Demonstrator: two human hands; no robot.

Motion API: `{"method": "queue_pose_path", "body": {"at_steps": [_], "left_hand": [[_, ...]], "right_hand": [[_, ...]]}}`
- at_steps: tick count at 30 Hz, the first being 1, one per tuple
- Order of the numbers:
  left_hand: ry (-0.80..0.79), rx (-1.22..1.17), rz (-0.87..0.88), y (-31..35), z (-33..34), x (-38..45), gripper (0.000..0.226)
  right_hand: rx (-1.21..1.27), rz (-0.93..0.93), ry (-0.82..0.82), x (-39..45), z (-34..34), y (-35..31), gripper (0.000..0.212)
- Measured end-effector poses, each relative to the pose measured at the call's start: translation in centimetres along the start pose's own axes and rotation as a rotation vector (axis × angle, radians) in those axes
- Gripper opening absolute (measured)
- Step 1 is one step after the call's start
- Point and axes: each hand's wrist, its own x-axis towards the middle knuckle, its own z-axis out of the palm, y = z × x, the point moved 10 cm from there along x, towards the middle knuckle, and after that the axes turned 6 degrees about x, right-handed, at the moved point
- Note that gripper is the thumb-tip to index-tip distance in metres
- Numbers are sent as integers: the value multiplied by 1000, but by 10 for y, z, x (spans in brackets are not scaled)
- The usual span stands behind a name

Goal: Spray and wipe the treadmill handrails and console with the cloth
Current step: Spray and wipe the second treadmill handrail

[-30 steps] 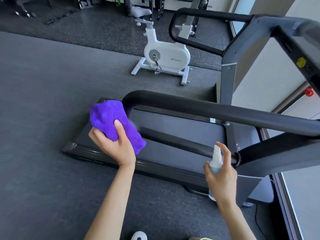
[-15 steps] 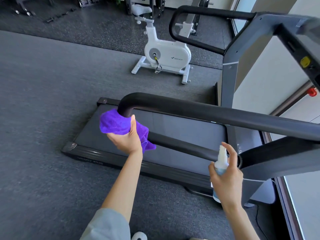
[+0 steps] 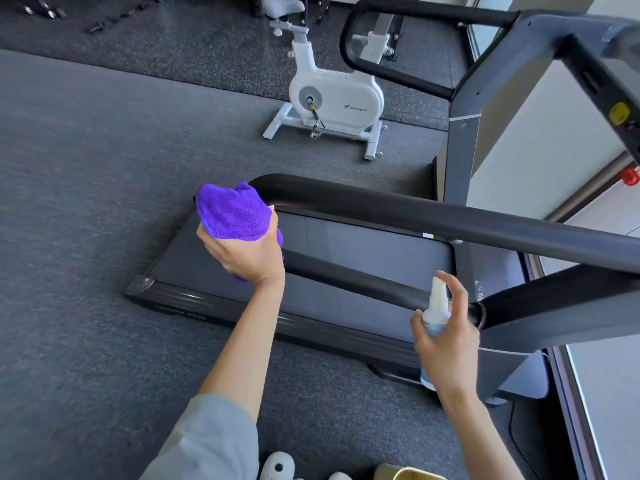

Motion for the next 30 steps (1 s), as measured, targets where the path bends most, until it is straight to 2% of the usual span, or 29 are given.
{"method": "queue_pose_path", "body": {"at_steps": [2,10,13,15,17,19,26,30], "left_hand": [[25,-45,-126,-18,0,-6,97],[-68,-192,-550,-67,11,-42,104],[-115,-337,-678,-83,23,-69,73],[-210,-438,-786,-94,38,-95,51],[-350,-491,-886,-102,52,-127,47],[-471,-481,-946,-107,63,-157,49],[-689,-418,-1025,-96,77,-247,54],[-819,-369,-1059,-89,77,-281,56]], "right_hand": [[0,-12,9,-1,-2,0,68],[-11,5,18,-16,-17,9,67],[-9,0,12,-20,-19,12,68],[-12,0,17,-21,-23,13,68],[-22,16,21,-21,-30,18,67],[-19,32,31,-21,-39,24,67],[3,28,74,-21,-68,47,68],[28,-15,18,-20,-71,46,69]]}}
